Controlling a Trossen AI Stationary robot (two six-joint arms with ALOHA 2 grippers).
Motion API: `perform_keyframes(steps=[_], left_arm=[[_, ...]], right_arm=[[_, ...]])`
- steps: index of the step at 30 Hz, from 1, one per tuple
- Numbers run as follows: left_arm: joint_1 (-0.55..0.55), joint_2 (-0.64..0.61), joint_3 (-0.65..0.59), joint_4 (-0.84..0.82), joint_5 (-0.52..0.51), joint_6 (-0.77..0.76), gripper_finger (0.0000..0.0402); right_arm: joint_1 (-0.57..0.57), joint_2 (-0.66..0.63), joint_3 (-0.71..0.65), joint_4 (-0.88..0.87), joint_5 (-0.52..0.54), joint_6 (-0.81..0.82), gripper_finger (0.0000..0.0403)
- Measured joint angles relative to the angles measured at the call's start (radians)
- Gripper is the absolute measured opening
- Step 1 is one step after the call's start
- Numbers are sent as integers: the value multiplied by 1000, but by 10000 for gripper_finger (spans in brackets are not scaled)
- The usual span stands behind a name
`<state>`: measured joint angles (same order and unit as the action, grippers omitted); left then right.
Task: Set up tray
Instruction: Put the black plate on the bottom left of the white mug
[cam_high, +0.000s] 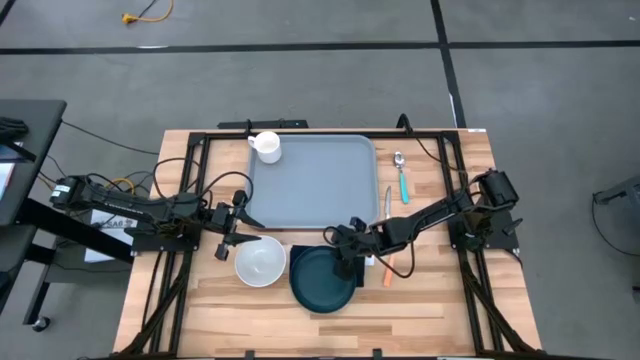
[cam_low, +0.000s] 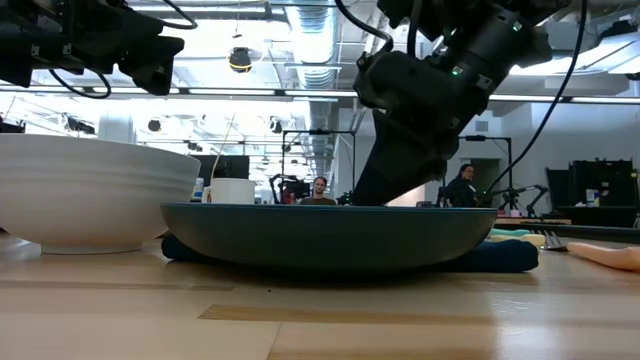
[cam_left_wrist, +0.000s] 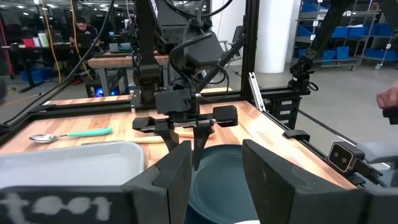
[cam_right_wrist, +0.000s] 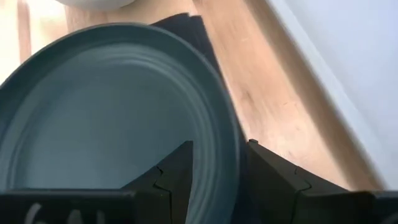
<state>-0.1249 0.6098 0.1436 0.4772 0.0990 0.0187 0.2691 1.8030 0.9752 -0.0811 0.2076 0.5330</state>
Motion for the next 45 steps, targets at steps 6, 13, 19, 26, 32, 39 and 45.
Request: perform_keyframes(steps=[6, 13, 19, 26, 32, 39, 45], left_arm=[[0, 0, 0, 0, 0, -3, 132], [0, 0, 0, -1, 0, -12, 132], [0, 0, 0, -1, 0, -19, 132], [0, 0, 0, -1, 0, -19, 132], [0, 0, 0, -1, 0, -19, 132], [0, 0, 0, -1, 0, -18, 132], [0, 0, 0, -1, 0, -18, 132]], right_arm=[[-11, 0, 0, 0, -51, 35, 136], [-23, 0, 0, -17, -79, 36, 136], [-33, 0, 0, -40, -79, 36, 136], [-36, 0, 0, -47, -79, 36, 120], [-36, 0, 0, -49, -79, 35, 54], [-36, 0, 0, -50, -79, 35, 13], [-36, 0, 0, -50, -80, 35, 6]])
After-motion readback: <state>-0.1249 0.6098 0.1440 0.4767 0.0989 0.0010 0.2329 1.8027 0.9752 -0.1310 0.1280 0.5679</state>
